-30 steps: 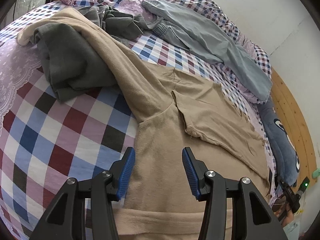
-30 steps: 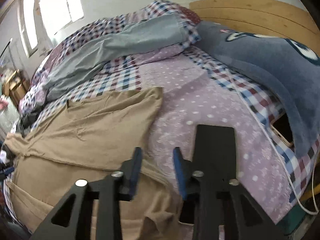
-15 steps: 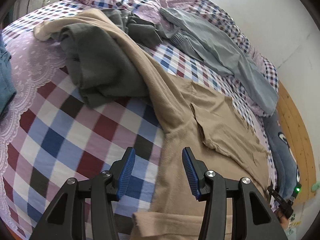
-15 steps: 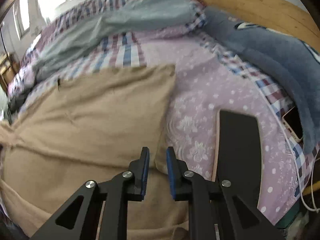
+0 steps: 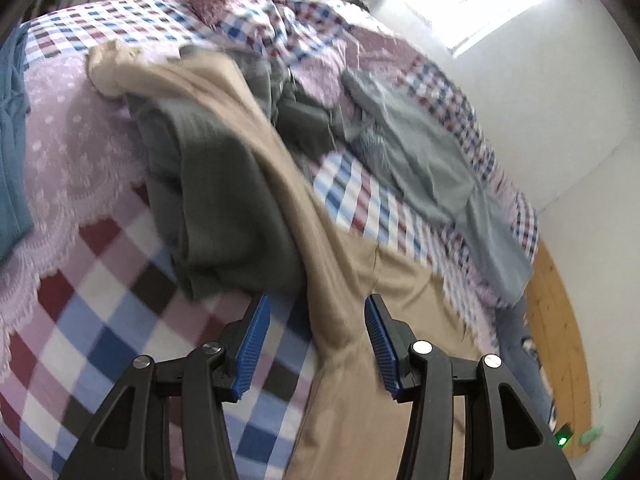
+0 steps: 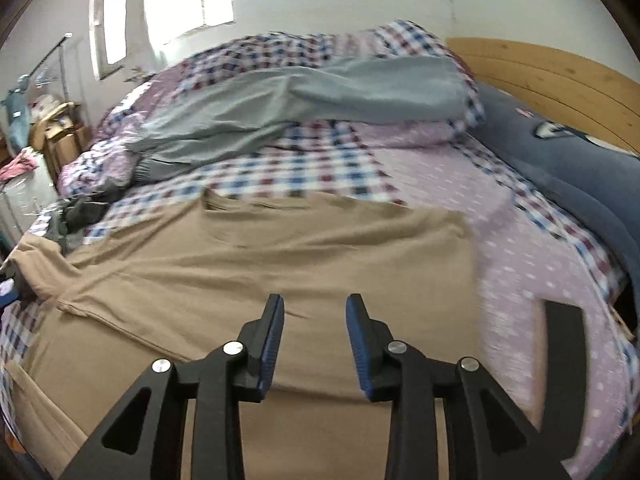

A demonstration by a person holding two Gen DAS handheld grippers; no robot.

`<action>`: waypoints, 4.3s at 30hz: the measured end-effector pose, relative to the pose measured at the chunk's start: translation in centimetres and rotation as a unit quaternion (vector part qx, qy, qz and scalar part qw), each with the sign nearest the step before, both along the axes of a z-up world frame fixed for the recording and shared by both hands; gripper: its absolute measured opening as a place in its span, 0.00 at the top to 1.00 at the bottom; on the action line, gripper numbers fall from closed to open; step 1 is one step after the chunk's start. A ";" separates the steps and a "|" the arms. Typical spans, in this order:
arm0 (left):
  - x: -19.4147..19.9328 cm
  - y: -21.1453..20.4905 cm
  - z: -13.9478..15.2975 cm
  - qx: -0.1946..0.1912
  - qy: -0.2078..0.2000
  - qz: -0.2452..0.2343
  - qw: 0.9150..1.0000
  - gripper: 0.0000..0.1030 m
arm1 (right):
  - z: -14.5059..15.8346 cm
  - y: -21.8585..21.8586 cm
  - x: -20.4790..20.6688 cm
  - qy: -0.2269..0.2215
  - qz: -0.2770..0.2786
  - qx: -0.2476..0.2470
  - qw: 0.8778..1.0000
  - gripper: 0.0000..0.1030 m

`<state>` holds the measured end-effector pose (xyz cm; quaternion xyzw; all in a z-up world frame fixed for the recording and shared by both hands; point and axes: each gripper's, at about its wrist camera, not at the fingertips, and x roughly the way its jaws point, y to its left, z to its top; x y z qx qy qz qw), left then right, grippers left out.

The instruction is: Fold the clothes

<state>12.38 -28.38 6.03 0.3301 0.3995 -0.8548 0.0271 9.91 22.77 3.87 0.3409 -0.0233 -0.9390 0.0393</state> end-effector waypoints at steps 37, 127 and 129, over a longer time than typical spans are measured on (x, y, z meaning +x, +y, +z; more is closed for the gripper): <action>-6.5 -19.9 -5.0 0.089 -0.073 0.198 0.973 0.84 | -1.9 -12.4 -3.2 0.006 0.134 -0.051 0.990 0.47; -3.0 12.1 -3.3 -0.237 -0.086 -0.135 0.958 0.18 | 1.5 10.9 0.6 -0.010 -0.009 -0.184 0.983 0.54; -3.1 12.3 -3.3 -0.238 -0.087 -0.134 0.958 0.18 | 1.4 9.5 -0.6 -0.018 -0.003 -0.146 0.989 0.55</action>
